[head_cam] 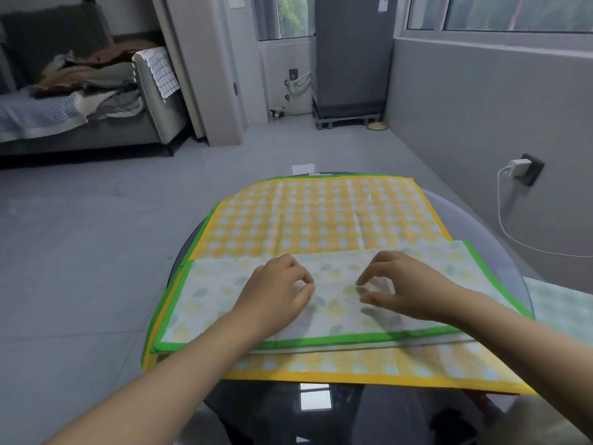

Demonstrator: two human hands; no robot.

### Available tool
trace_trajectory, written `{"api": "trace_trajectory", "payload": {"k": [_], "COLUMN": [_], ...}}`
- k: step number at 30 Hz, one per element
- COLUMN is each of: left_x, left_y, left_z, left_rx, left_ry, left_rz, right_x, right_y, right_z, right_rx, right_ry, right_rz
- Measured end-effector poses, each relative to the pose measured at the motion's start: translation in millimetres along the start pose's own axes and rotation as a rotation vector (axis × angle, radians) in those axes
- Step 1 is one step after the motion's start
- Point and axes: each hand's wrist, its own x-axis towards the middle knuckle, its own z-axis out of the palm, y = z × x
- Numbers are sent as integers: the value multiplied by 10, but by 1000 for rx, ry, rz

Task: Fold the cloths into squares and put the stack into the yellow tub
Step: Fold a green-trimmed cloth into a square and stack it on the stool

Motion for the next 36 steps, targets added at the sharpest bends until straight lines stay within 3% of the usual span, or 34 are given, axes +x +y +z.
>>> {"api": "trace_trajectory", "payload": {"k": [6, 12, 27, 33, 36], "left_x": [314, 419, 398, 399, 400], "left_y": [41, -15, -72, -61, -60], "left_z": [232, 429, 482, 490, 484], "left_rx": [122, 172, 199, 199, 193], "left_ry": [-102, -216, -199, -186, -185], "left_rz": [-96, -124, -105, -111, -113], "right_x": [351, 495, 18, 89, 249], "right_y": [-45, 2, 966, 856, 505], "right_z": [204, 464, 185, 169, 245], "right_rx": [-164, -143, -198, -173, -126], "right_ry": [54, 26, 35, 35, 101], "right_rz": [3, 79, 394, 435, 327]}}
